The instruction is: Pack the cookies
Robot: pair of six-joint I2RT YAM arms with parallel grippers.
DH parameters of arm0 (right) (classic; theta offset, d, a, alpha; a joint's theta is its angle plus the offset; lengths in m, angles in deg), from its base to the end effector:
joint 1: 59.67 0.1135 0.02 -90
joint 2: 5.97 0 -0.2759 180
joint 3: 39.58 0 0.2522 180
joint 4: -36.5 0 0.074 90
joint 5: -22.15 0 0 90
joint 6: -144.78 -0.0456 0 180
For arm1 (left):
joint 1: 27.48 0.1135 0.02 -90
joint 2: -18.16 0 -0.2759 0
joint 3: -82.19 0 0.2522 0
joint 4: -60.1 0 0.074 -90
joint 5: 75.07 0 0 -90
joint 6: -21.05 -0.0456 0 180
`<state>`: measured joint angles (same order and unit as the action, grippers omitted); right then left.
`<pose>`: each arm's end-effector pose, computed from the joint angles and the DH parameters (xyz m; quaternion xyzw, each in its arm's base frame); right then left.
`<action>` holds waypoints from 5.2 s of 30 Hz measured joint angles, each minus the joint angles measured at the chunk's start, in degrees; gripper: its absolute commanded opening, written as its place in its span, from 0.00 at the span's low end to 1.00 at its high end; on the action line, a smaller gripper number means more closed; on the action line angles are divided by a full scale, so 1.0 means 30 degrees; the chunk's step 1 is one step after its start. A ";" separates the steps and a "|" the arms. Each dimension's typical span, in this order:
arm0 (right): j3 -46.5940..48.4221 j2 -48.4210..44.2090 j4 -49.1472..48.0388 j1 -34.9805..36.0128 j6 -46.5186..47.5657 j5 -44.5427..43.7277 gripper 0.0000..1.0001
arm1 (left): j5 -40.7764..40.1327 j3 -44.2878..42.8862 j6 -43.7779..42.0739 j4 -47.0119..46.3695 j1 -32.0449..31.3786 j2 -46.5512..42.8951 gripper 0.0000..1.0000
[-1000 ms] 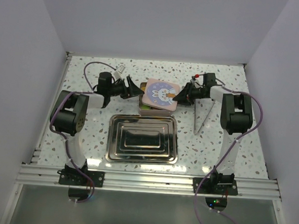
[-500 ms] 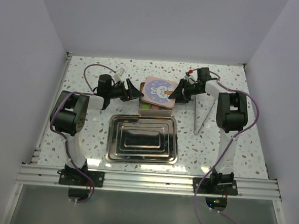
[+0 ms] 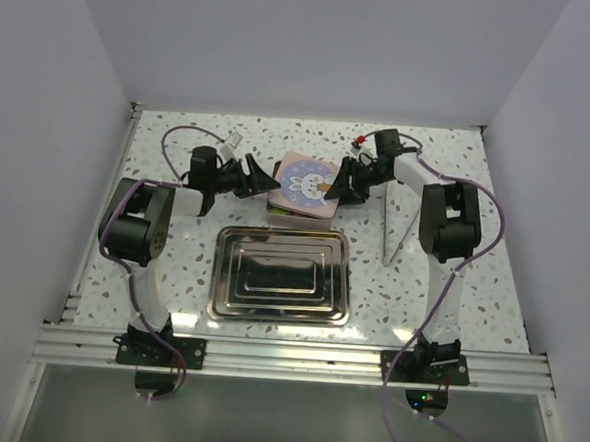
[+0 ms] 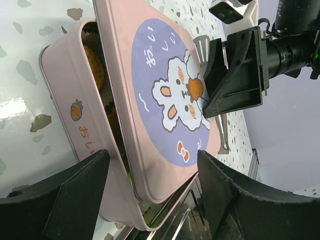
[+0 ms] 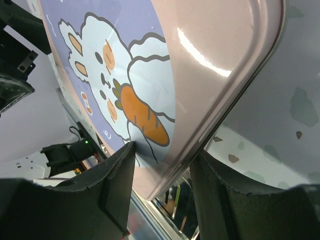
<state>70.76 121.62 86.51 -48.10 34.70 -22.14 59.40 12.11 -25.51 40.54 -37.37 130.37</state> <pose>0.4540 0.1263 0.1597 -0.0093 0.9066 0.4159 0.0709 0.3981 -0.1018 0.1589 -0.0211 0.7978 -0.5119 0.3179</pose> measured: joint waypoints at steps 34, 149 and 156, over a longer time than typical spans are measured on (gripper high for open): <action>0.1406 0.0648 0.3694 0.3002 0.1115 -0.0692 0.53 | -0.0940 -0.0007 -0.2907 0.0794 0.0423 0.0051 0.75; 0.8502 0.4481 0.2237 0.2244 -0.8102 -0.3927 0.98 | -0.0386 -0.0867 -0.1399 0.2914 0.1661 0.1239 1.00; 0.8233 0.4364 0.1821 0.2142 -0.8007 -0.4036 0.99 | -0.0401 -0.0838 -0.1683 0.4503 0.1836 0.0663 1.00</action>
<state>95.45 134.71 91.98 -41.67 10.68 -34.25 58.20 9.60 -30.56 54.05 -31.86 132.35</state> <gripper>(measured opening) 0.985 0.996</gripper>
